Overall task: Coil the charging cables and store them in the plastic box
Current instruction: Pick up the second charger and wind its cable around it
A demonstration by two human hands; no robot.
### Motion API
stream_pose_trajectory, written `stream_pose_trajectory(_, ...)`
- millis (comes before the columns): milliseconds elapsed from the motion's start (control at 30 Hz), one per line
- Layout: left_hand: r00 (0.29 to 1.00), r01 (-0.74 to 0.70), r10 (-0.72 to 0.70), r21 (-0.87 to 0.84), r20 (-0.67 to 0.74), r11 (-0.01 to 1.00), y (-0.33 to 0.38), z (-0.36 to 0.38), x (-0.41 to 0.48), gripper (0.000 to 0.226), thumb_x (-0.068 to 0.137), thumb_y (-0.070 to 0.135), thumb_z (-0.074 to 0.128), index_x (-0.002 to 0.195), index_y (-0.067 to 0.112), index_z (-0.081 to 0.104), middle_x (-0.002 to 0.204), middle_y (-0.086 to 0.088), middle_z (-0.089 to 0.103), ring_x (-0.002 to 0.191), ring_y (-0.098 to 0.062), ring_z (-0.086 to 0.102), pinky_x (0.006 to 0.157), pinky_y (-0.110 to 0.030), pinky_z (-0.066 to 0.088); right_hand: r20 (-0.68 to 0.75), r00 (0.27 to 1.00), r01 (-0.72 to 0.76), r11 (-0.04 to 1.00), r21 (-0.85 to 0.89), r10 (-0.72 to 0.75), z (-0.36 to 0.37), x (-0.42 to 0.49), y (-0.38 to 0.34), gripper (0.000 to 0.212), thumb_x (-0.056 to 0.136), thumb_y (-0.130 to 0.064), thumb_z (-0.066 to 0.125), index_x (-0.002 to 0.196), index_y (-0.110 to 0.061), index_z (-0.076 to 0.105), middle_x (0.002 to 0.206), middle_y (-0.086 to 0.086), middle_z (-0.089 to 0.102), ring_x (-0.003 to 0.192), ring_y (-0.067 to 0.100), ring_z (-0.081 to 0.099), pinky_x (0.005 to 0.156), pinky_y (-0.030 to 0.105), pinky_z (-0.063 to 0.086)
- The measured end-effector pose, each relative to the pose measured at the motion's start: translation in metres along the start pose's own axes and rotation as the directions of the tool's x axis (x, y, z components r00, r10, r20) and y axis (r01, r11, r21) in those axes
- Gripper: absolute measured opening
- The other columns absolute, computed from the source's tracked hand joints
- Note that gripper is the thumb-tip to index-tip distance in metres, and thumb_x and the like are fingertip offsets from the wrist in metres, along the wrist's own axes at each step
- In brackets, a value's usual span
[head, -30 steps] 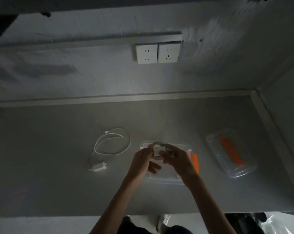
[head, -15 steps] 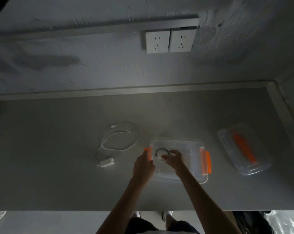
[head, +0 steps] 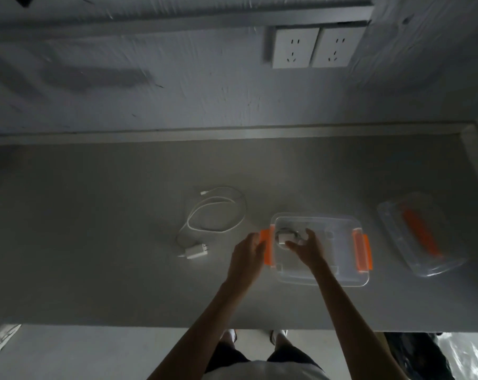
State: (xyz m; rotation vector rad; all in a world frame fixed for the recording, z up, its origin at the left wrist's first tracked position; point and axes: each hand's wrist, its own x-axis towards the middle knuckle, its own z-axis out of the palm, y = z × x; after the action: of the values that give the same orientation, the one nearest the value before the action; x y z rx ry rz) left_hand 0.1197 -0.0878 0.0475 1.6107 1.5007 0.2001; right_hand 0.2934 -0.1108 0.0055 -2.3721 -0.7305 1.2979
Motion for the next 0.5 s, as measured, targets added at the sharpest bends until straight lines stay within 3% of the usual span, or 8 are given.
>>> stream_pose_trajectory(67, 0.983, -0.04, 0.051, 0.063, -0.175, 0.997, -0.026, -0.017, 0.001, 0.026, 0.098, 0.021, 0.052, 0.112, 0.003, 0.066, 0.109, -0.016, 0.072, 0.105, -0.031, 0.066, 0.091, -0.037, 0.049, -0.035, 0.999, -0.009, 0.997, -0.073, 0.007, -0.007, -0.013, -0.004, 0.078, 0.089, -0.025, 0.069, 0.151, -0.006, 0.025, 0.149, 0.024, 0.04, 0.133, 0.039, 0.044, 0.105, 0.045, 0.04)
stream_pose_trajectory(133, 0.95, -0.055, 0.124, 0.238, -0.287, 0.97, -0.061, -0.038, 0.002, 0.018, 0.09, 0.005, 0.061, 0.105, -0.003, 0.068, 0.1, -0.024, 0.069, 0.099, -0.04, 0.066, 0.089, -0.044, 0.05, -0.243, 0.968, 0.034, 0.991, -0.129, -0.065, -0.007, -0.035, -0.013, 0.06, 0.093, -0.022, 0.061, 0.146, -0.009, 0.036, 0.14, 0.024, 0.049, 0.125, 0.039, 0.05, 0.1, 0.044, 0.043)
stream_pose_trajectory(200, 0.945, -0.021, 0.153, 0.416, -0.288, 0.909, -0.097, -0.058, 0.002, 0.031, 0.075, 0.001, 0.076, 0.105, -0.007, 0.07, 0.093, -0.029, 0.068, 0.09, -0.047, 0.066, 0.081, -0.048, 0.056, -0.486, 0.847, 0.159, 0.975, -0.157, -0.216, 0.002, -0.062, -0.028, 0.04, 0.092, -0.011, 0.057, 0.131, -0.01, 0.054, 0.124, 0.022, 0.06, 0.11, 0.037, 0.059, 0.088, 0.038, 0.046)
stream_pose_trajectory(267, 0.954, -0.026, 0.183, 0.542, -0.239, 0.84, -0.123, -0.073, 0.003, 0.049, 0.058, 0.006, 0.09, 0.101, -0.008, 0.073, 0.09, -0.029, 0.07, 0.081, -0.048, 0.07, 0.068, -0.046, 0.06, -0.599, 0.724, 0.283, 0.939, -0.195, -0.343, 0.02, -0.083, -0.05, 0.028, 0.089, -0.003, 0.054, 0.115, -0.011, 0.064, 0.109, 0.019, 0.065, 0.094, 0.033, 0.062, 0.074, 0.032, 0.045)
stream_pose_trajectory(333, 0.956, -0.082, 0.232, 0.597, -0.179, 0.798, -0.142, -0.079, 0.008, 0.058, 0.039, 0.008, 0.096, 0.092, -0.005, 0.077, 0.085, -0.025, 0.074, 0.073, -0.043, 0.073, 0.059, -0.041, 0.06, -0.563, 0.702, 0.396, 0.896, -0.201, -0.437, 0.045, -0.095, -0.072, 0.024, 0.088, -0.001, 0.055, 0.102, -0.015, 0.069, 0.102, 0.014, 0.067, 0.087, 0.031, 0.064, 0.069, 0.03, 0.046)
stream_pose_trajectory(400, 0.947, -0.169, 0.299, 0.612, -0.115, 0.773, -0.152, -0.086, 0.014, 0.057, 0.028, 0.009, 0.098, 0.081, -0.001, 0.079, 0.078, -0.018, 0.077, 0.065, -0.035, 0.074, 0.053, -0.035, 0.059, -0.45, 0.702, 0.51, 0.831, -0.223, -0.551, 0.073, -0.098, -0.088, 0.024, 0.085, 0.001, 0.058, 0.094, -0.017, 0.073, 0.098, 0.009, 0.07, 0.083, 0.028, 0.067, 0.077, 0.025, 0.046)
stream_pose_trajectory(433, 0.943, -0.199, 0.319, 0.612, -0.091, 0.765, -0.154, -0.088, 0.016, 0.055, 0.027, 0.009, 0.098, 0.078, 0.001, 0.079, 0.075, -0.014, 0.077, 0.061, -0.031, 0.074, 0.052, -0.032, 0.059, -0.382, 0.693, 0.558, 0.791, -0.252, -0.611, 0.087, -0.095, -0.093, 0.024, 0.084, 0.002, 0.06, 0.091, -0.017, 0.074, 0.096, 0.007, 0.072, 0.081, 0.026, 0.068, 0.084, 0.021, 0.045)
stream_pose_trajectory(500, 0.939, -0.26, 0.344, 0.583, -0.034, 0.769, -0.153, -0.094, 0.02, 0.053, 0.032, 0.006, 0.097, 0.082, 0.0, 0.079, 0.074, -0.016, 0.077, 0.058, -0.031, 0.074, 0.048, -0.031, 0.058, -0.237, 0.723, 0.613, 0.761, -0.213, -0.649, 0.111, -0.087, -0.098, 0.029, 0.083, 0.008, 0.058, 0.093, -0.013, 0.076, 0.098, 0.009, 0.073, 0.086, 0.024, 0.07, 0.086, 0.012, 0.042)
